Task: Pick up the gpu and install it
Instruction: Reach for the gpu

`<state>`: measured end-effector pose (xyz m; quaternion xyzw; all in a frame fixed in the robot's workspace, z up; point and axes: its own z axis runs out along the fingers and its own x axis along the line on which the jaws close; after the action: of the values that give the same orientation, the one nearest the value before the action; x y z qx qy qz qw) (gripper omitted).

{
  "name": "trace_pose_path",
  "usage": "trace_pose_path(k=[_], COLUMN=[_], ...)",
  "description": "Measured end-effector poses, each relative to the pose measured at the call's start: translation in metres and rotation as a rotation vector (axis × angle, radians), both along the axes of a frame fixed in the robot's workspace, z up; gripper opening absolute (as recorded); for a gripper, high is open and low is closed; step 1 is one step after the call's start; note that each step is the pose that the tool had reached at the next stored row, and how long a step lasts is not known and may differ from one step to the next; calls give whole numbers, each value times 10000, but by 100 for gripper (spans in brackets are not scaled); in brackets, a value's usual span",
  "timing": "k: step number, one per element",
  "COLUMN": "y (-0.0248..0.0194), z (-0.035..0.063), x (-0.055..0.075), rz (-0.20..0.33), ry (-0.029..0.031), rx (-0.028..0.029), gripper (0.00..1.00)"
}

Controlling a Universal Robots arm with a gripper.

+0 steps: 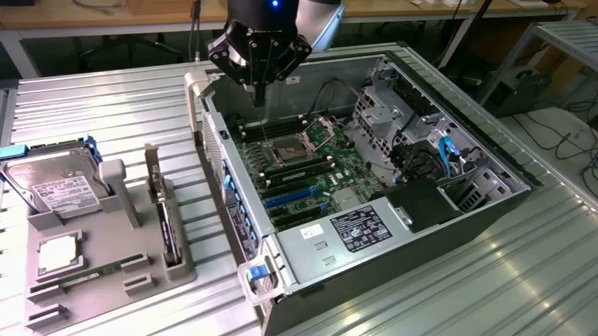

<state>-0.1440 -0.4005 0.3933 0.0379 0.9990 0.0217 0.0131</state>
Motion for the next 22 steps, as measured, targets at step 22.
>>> trace_pose_path(k=[22], y=[-10], z=[-2], x=[-174], rz=[0], ry=[1], rx=[0], gripper=[11])
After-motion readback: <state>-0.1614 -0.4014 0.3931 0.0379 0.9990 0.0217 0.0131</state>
